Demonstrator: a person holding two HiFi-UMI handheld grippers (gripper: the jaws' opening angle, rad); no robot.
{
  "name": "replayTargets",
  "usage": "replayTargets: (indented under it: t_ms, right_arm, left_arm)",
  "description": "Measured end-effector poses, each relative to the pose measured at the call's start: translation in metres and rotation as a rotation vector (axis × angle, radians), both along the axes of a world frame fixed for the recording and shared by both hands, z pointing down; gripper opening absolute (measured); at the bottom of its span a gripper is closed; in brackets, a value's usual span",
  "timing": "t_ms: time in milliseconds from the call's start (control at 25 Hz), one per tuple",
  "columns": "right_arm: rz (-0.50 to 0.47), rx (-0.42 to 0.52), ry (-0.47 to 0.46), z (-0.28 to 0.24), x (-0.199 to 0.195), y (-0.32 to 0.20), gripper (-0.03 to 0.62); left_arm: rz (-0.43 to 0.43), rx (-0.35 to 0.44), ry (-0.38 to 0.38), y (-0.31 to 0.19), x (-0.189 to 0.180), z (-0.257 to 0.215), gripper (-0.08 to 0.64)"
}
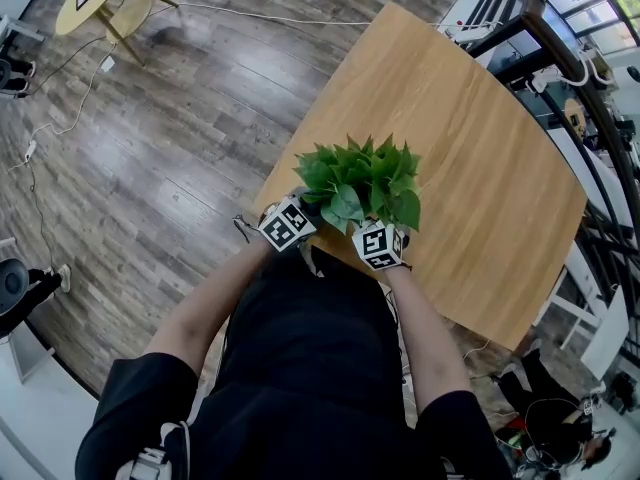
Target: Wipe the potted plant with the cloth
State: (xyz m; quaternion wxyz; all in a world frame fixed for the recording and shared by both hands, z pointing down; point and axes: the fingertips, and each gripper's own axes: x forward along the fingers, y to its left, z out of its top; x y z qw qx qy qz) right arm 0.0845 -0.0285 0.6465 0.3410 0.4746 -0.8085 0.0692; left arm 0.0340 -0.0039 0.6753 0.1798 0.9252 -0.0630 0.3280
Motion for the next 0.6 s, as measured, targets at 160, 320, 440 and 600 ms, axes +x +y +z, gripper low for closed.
replayTargets:
  t_ms: [160, 320, 440, 600]
  right_arm:
    - [-0.004, 0.007, 0.008, -0.007, -0.006, 0.005, 0.275]
    - [-0.023, -0.009, 0.023, -0.001, -0.016, 0.021, 0.273]
    - [-0.020, -0.003, 0.037, -0.003, -0.029, 0.034, 0.267]
    - [0.149, 0.003, -0.099, -0.022, -0.032, 0.055, 0.267]
  left_arm:
    - [0.045, 0.011, 0.004, 0.009, 0.002, -0.003, 0.144]
    - [0.090, 0.029, 0.003, 0.012, 0.005, -0.007, 0.144]
    - [0.122, 0.036, -0.003, 0.015, -0.001, -0.003, 0.144]
    - [0.069, -0.007, 0.076, 0.020, -0.013, -0.019, 0.144]
